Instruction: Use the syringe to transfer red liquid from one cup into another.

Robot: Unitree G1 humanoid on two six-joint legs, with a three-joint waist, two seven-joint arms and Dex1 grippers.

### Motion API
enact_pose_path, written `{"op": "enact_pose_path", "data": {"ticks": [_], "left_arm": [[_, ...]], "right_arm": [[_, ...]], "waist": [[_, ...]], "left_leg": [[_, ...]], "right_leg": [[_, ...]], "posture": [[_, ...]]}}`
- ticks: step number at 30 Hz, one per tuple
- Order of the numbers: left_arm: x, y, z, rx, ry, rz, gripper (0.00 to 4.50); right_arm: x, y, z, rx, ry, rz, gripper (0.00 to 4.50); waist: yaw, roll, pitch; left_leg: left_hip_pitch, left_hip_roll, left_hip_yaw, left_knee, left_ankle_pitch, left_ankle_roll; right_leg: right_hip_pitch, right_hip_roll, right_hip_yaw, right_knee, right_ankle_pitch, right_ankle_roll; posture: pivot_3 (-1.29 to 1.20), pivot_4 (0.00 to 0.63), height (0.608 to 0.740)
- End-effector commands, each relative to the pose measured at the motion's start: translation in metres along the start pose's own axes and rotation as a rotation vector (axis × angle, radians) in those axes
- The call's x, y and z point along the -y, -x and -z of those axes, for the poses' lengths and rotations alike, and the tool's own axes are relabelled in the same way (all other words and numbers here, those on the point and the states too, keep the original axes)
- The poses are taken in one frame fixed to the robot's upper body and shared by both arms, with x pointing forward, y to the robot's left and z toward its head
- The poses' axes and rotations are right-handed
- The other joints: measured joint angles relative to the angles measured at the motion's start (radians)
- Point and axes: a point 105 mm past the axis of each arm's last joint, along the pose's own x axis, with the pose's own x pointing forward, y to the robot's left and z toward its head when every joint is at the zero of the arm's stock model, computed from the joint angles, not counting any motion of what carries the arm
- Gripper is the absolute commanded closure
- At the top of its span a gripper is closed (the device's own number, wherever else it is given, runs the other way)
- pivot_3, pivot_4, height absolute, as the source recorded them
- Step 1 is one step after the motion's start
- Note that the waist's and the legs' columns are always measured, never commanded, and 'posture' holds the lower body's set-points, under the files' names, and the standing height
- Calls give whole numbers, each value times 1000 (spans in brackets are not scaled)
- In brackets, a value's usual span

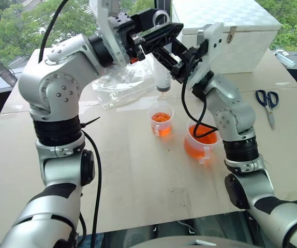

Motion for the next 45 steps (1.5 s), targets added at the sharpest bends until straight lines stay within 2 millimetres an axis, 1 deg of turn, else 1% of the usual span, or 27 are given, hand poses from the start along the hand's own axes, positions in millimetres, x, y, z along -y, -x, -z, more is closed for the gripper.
{"op": "enact_pose_path", "data": {"ticks": [1,4,6,8,11,13,14,15,17,18,20,21,23,25,26,28,29,31,32,34,36,37,39,40,41,42,45], "left_arm": [[0,7,-31,94,-41,-12,1083],[-10,17,-51,170,-51,-62,1083],[-21,25,-62,207,-53,-120,1083],[-33,39,-67,207,-70,-188,1083],[-45,58,-67,185,-84,-257,1083],[-53,70,-64,172,-63,-310,1083],[-56,80,-55,132,-54,-339,1083],[-57,90,-42,74,-49,-363,1083],[-59,111,-12,-69,-53,-417,1083],[-58,120,1,-133,-69,-432,1083],[-55,134,15,-146,-50,-450,1083],[-56,143,23,-156,-37,-471,1083],[-50,160,50,-280,-61,-484,1083],[-36,178,87,-451,-77,-448,1083],[-30,183,98,-495,-69,-433,1083],[-12,196,128,-618,-80,-386,1083],[-5,201,138,-650,-79,-366,1083],[5,205,153,-643,-44,-378,1083],[8,206,158,-638,-37,-383,1083],[14,208,164,-640,-37,-383,1083],[20,208,171,-645,-42,-391,1083],[21,208,172,-643,-47,-400,994],[22,208,174,-643,-56,-419,994],[24,207,174,-639,-55,-411,994],[27,206,174,-629,-55,-403,994],[30,204,175,-625,-48,-402,994],[38,202,179,-629,-38,-401,994]], "right_arm": [[-12,-5,-23,68,26,-50,2990],[-14,-4,-22,60,-8,-55,2990],[-14,-1,-25,59,-44,-57,2990],[-9,5,-35,62,-89,-44,2990],[4,14,-55,74,-127,-1,2990],[19,19,-72,81,-142,48,2990],[29,25,-83,76,-133,73,2990],[41,33,-93,54,-121,106,2990],[63,54,-95,-92,-94,167,2990],[72,67,-89,-194,-86,193,2990],[84,94,-78,-348,-71,209,2990],[88,109,-70,-440,-97,218,2990],[92,136,-57,-588,-161,239,2990],[98,161,-37,-738,-200,302,2990],[101,170,-30,-787,-213,327,2990],[102,192,-7,-907,-240,362,2990],[103,202,4,-951,-244,374,2990],[105,218,29,-1018,-236,392,2990],[106,222,38,-1031,-251,397,2990],[105,227,50,-1043,-272,391,2990],[108,225,60,-999,-223,355,2990],[109,223,64,-973,-196,338,1931],[115,219,66,-907,-132,322,1055],[116,219,64,-887,-138,307,892],[117,218,59,-854,-124,293,235],[120,216,52,-809,-95,284,94],[121,216,32,-682,-34,260,94]], "waist": [[0,0,0],[0,0,0],[0,0,0],[0,0,0],[1,0,0],[6,0,0],[4,0,0],[2,1,1],[1,1,1],[3,1,1],[12,-2,1],[15,-6,2],[13,-6,2],[4,-5,2],[3,-5,2],[3,-5,2],[4,-5,2],[8,-5,2],[12,-5,2],[19,-5,2],[25,-5,2],[27,-5,2],[28,-5,2],[28,-5,2],[29,-5,2],[30,-5,2],[33,-5,2]], "left_leg": [[0,0,0,0,0,0],[0,0,0,0,0,0],[0,0,0,0,0,0],[0,0,0,0,0,0],[0,0,0,0,0,0],[0,0,-1,0,0,0],[0,0,-1,0,0,0],[0,0,-1,0,0,0],[0,0,1,-2,0,0],[0,0,0,-2,0,0],[0,0,0,-5,0,0],[0,-1,-1,-7,0,0],[-1,0,0,-9,0,0],[1,0,3,-11,0,0],[1,0,4,-12,0,0],[1,1,5,-12,0,0],[1,1,5,-12,0,0],[1,1,4,-13,0,1],[1,1,4,-12,0,1],[1,1,4,-12,-1,2],[1,1,4,-12,-1,1],[1,1,4,-12,-1,1],[1,1,4,-12,-1,1],[1,1,4,-12,-1,1],[1,1,4,-12,-1,1],[1,1,4,-12,-1,1],[0,1,4,-12,-1,1]], "right_leg": [[0,0,0,0,0,0],[0,0,0,0,0,0],[0,0,0,0,0,0],[0,0,-1,0,0,0],[0,-1,-2,0,0,0],[0,-1,-3,-1,0,0],[0,-1,-3,0,0,0],[0,-1,-3,0,0,0],[0,-2,-2,0,0,0],[0,-2,-2,-1,0,0],[0,-3,-1,-2,0,0],[0,-4,-1,-3,0,0],[0,-3,0,-6,0,-1],[0,-3,3,-6,0,-1],[-1,-3,5,-6,0,-1],[-1,-3,6,-8,0,-1],[-2,-3,6,-11,0,-1],[-1,-4,5,-12,0,-1],[-1,-4,5,-12,0,-1],[-1,-5,5,-12,0,-1],[-1,-5,5,-11,0,-1],[-1,-5,5,-11,0,-1],[-1,-5,5,-12,0,-1],[-1,-5,4,-12,0,-1],[-1,-5,4,-12,0,-1],[-1,-5,4,-12,0,-1],[0,-5,3,-14,0,-1]], "posture": [[0,150,740],[0,150,740],[0,150,740],[0,150,740],[0,150,740],[0,150,740],[0,150,740],[0,150,740],[0,150,740],[0,150,740],[0,150,740],[0,150,740],[0,150,740],[0,150,740],[0,150,740],[0,150,740],[0,150,740],[0,150,740],[0,150,740],[0,150,740],[0,150,740],[0,150,740],[0,150,740],[0,150,740],[0,150,740],[0,150,740],[0,150,740]]}}
